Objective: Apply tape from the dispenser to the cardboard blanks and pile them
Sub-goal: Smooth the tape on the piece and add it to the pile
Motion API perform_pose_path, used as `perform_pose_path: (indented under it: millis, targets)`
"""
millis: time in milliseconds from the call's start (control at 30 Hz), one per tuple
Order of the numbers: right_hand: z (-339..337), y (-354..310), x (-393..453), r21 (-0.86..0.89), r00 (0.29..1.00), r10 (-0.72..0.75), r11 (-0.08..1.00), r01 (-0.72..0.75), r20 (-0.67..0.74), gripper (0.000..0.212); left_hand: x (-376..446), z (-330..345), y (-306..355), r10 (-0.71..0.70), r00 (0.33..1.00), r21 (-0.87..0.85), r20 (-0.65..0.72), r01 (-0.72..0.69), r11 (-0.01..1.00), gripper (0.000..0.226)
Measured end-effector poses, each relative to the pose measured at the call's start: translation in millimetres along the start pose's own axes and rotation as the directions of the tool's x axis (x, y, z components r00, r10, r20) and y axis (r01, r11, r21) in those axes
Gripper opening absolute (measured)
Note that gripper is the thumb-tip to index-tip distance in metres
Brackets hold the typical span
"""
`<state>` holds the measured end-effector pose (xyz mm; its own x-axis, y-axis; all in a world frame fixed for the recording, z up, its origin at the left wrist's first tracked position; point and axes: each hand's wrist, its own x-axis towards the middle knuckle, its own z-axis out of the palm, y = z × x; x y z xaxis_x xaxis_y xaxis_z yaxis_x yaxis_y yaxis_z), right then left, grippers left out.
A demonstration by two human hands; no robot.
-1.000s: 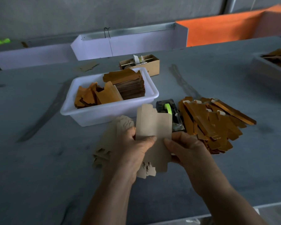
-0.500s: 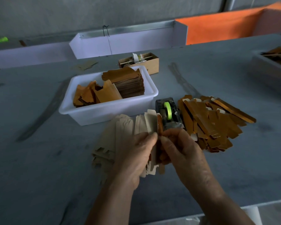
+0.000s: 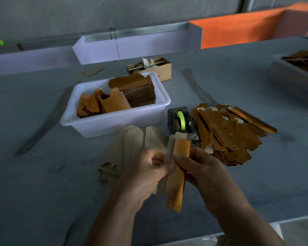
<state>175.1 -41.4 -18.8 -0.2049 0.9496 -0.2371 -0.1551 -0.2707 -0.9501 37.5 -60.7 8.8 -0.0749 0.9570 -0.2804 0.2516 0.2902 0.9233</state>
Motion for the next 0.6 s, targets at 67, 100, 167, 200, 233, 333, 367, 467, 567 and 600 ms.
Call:
perform_pose_path:
  millis: [67, 100, 167, 200, 233, 333, 367, 467, 567, 600]
  targets:
    - [0, 0, 0, 0.021, 1.000, 0.010, 1.000, -0.009, -0.002, 0.014, 0, 1, -3, 0.014, 0.999, -0.007, -0.043, -0.014, 1.000, 0.004]
    - [1, 0, 0, 0.026, 1.000, 0.004, 1.000, -0.004, -0.014, 0.015, 0, 2, -4, 0.025, 0.997, -0.004, -0.073, -0.025, 1.000, 0.003]
    - [2, -1, 1, 0.014, 0.999, -0.011, 1.000, 0.012, -0.050, 0.015, 0, 5, -6, 0.063, 0.985, 0.018, -0.158, -0.061, 0.998, 0.002]
    - [4, -1, 1, 0.003, 0.997, -0.022, 1.000, 0.022, -0.070, 0.014, 0, 7, -7, 0.085, 0.976, 0.033, -0.201, -0.080, 0.996, 0.004]
    - [5, -2, 1, -0.008, 0.995, -0.037, 0.999, 0.036, -0.092, 0.012, 0, 10, -8, 0.105, 0.966, 0.057, -0.236, -0.094, 0.994, 0.005]
    - [8, 0, 1, -0.032, 0.989, -0.060, 0.998, 0.056, -0.138, 0.009, 0, 16, -10, 0.168, 0.934, 0.122, -0.315, -0.136, 0.983, 0.009]
    - [8, 0, 1, -0.036, 0.987, -0.061, 0.998, 0.056, -0.149, 0.010, 1, 19, -12, 0.200, 0.922, 0.145, -0.331, -0.159, 0.977, 0.009]
    - [9, -1, 3, -0.040, 0.983, -0.058, 0.998, 0.052, -0.174, 0.009, -3, 28, -9, 0.400, 0.844, 0.417, -0.357, -0.239, 0.877, 0.010]
    - [9, -2, 5, -0.055, 0.980, -0.055, 0.997, 0.045, -0.193, 0.007, -9, 41, -7, 0.632, 0.745, 0.823, -0.216, -0.210, 0.529, 0.030]
    - [9, -3, 6, -0.072, 0.979, -0.057, 0.996, 0.044, -0.196, 0.006, -11, 46, -5, 0.634, 0.749, 0.868, -0.190, -0.174, 0.466, 0.035]
